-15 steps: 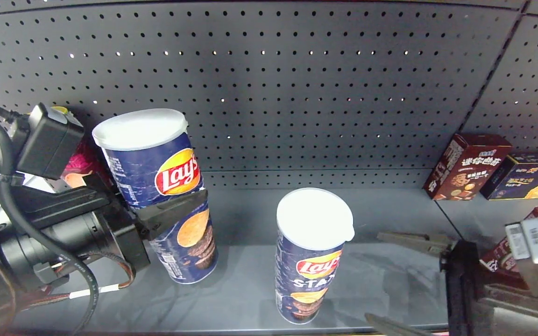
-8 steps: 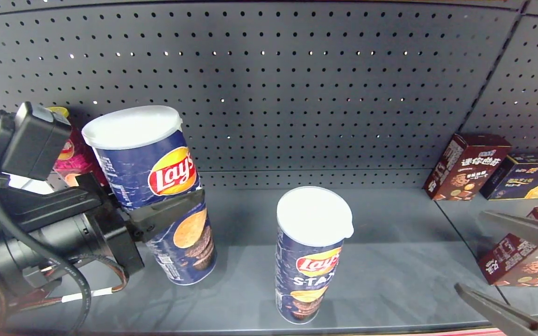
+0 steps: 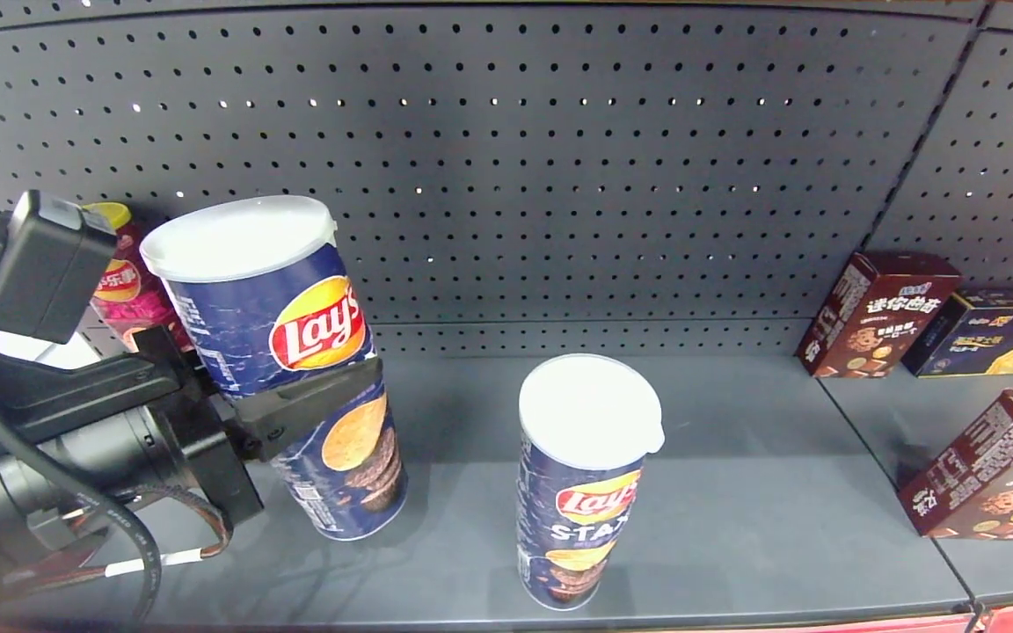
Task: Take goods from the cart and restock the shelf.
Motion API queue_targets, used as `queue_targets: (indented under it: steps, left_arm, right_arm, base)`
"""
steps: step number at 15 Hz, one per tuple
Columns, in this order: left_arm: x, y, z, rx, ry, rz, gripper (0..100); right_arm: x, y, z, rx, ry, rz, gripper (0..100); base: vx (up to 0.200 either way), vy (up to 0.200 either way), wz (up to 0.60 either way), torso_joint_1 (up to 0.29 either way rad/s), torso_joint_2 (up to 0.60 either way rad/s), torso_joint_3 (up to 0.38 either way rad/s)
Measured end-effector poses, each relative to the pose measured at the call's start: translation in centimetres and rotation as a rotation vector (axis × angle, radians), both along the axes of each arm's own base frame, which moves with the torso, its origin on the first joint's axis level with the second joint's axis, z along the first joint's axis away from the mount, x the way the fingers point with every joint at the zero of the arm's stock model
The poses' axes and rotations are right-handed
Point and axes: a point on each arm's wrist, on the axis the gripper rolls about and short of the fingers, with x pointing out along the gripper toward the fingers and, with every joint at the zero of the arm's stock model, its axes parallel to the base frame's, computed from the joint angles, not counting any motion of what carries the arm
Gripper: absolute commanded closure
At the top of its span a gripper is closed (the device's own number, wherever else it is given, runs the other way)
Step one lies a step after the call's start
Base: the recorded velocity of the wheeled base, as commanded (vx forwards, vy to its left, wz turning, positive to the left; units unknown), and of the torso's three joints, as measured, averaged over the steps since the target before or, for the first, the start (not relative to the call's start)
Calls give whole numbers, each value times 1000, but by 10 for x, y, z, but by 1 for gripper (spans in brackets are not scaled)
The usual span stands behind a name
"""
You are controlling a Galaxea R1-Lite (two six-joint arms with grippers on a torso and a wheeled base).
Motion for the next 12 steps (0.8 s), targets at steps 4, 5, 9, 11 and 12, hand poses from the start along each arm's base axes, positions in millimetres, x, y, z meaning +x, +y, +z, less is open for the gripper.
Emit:
queue_targets:
  steps: [4, 5, 9, 11, 12]
  left_arm:
    - [0, 0, 0, 0, -2, -4, 100]
    - [0, 0, 1, -1, -3, -5, 100]
    - [-1, -1, 0, 0, 0, -13, 100]
    - [-1, -1, -1, 2, 2, -39, 100]
    - [-1, -1, -2, 3, 3, -50, 100]
  right_arm:
    - [-24, -13, -30, 95, 13, -221, 0]
    - [-24, -13, -35, 119, 5, -257, 0]
    - [-16, -10, -41, 367, -106, -280, 0]
    - [-15, -8, -46, 361, -79, -198, 0]
    - [-16, -6, -50, 321, -59, -115, 0]
  base:
    - [0, 0, 0, 0, 0, 0]
    - [0, 0, 0, 0, 0, 0]
    - [0, 0, 0, 0, 0, 0]
    - [0, 0, 0, 0, 0, 0]
    - [0, 0, 0, 0, 0, 0]
